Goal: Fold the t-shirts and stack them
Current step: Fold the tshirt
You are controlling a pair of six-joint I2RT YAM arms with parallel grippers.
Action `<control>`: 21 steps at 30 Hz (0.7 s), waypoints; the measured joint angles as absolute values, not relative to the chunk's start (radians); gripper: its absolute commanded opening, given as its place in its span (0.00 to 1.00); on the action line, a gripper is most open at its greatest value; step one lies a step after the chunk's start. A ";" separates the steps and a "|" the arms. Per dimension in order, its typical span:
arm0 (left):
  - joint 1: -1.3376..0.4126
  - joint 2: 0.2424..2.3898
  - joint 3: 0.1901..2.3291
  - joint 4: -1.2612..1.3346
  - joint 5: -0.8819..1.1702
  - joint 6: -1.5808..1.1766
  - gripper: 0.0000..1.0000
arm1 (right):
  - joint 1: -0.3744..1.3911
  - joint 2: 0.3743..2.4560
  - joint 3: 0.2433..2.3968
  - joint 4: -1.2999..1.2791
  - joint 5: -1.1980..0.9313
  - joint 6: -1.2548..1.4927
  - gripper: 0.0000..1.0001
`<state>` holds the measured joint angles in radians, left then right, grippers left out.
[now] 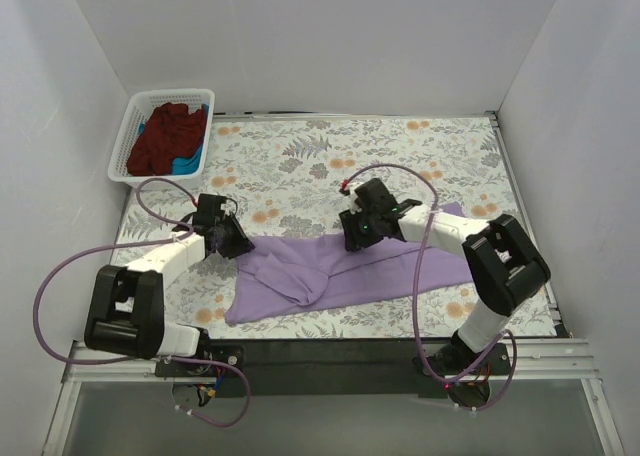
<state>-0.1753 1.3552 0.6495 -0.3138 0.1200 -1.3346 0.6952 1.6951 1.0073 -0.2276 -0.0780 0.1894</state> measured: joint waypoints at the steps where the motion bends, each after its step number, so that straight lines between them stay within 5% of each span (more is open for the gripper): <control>1: -0.175 1.378 0.652 -0.315 0.117 -1.346 0.18 | 0.655 1.672 0.981 -0.228 -0.079 0.196 0.51; 9: -0.168 1.487 0.717 -0.353 0.089 -1.431 0.10 | 0.261 1.524 0.905 -0.139 -0.088 0.243 0.51; 21: -0.115 1.674 0.913 -0.388 0.087 -1.456 0.11 | -0.120 1.703 0.879 0.006 -0.197 0.367 0.51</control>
